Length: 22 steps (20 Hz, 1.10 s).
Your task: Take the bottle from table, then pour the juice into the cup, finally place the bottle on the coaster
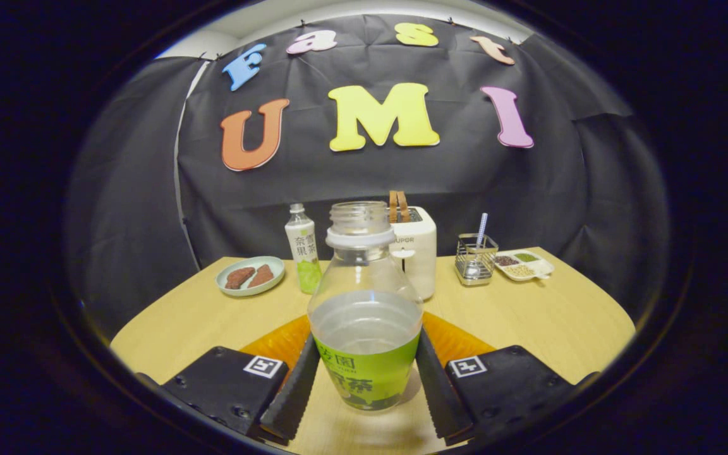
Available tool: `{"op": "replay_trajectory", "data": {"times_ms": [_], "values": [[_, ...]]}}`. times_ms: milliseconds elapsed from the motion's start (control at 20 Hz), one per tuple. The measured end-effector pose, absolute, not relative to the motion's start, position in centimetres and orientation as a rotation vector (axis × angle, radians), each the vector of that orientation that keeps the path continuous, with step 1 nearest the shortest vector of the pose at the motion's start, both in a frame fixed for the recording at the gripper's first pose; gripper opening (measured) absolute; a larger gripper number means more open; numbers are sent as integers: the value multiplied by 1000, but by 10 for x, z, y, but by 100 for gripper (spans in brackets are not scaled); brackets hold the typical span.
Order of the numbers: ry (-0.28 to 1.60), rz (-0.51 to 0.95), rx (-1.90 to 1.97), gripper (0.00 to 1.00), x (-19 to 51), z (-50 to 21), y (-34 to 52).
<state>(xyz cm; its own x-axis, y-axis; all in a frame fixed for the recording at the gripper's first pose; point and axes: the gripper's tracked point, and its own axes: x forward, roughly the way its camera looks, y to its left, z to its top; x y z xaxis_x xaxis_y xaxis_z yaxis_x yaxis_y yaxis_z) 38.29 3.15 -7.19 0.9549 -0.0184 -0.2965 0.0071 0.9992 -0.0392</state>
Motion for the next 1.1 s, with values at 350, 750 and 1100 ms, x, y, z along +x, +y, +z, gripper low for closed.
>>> {"op": "replay_trajectory", "data": {"times_ms": [350,750,1100], "values": [[310,-30,-36,82,407,-94,20],[340,-41,37,92,405,-109,11],[307,-7,71,99,380,-94,19]]}}
